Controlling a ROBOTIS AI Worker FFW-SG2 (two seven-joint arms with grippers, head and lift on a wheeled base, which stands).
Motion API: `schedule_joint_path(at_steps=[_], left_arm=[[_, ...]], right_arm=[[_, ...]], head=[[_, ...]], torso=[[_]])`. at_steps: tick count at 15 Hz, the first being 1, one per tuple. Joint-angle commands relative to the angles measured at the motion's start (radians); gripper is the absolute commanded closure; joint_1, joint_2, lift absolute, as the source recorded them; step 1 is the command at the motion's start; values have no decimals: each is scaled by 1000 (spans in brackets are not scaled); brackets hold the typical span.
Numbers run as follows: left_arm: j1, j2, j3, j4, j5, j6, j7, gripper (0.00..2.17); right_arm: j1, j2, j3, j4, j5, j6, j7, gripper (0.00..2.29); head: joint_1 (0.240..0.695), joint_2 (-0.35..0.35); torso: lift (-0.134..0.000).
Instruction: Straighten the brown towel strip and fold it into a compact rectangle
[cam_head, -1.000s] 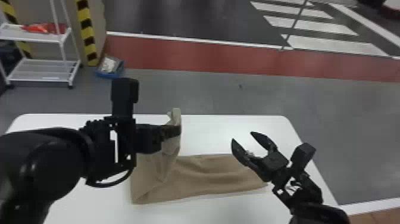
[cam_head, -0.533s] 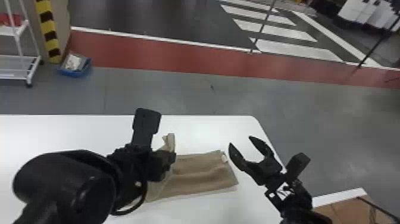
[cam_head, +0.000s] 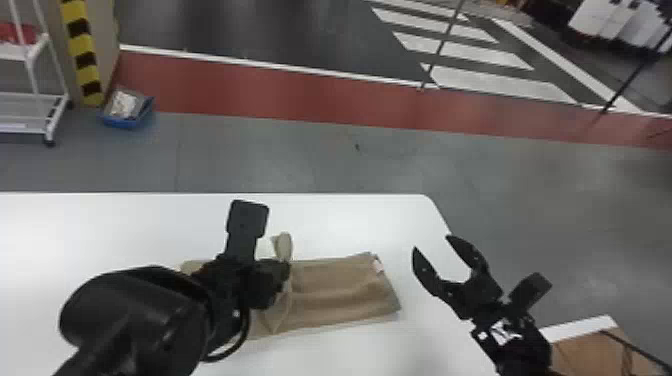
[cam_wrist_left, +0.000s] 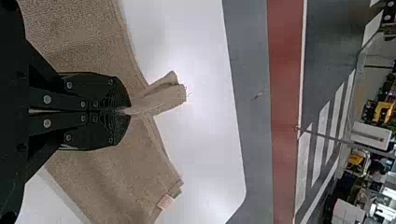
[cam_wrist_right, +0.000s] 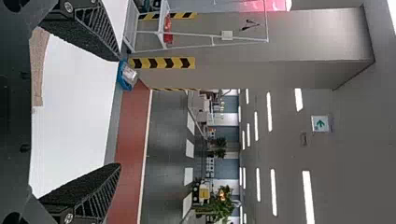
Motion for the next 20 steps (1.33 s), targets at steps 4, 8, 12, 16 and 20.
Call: schedule_joint_path(at_steps=[4, 8, 12, 16, 20], left_arm=[[-16, -9, -23, 115, 125, -15, -159, 9], [-9, -9, -26, 124, 178, -58, -258, 22], [114, -9, -9, -162, 51, 22, -169, 26], [269, 134, 258, -304, -141, -58, -251, 90], [363, 192, 551, -241, -191, -334, -380, 80]], right_arm=[[-9, 49, 19, 7, -12, -82, -23, 90], [11, 72, 45, -2, -12, -98, -88, 93], [67, 89, 79, -128, 11, 108, -138, 157], [70, 150, 123, -263, 104, 522, -238, 238], [42, 168, 206, -311, 123, 743, -302, 255]], head=[[695, -350], [695, -350], [695, -350], [695, -350], [695, -254]], torso=[[0], [0], [0], [0], [0]])
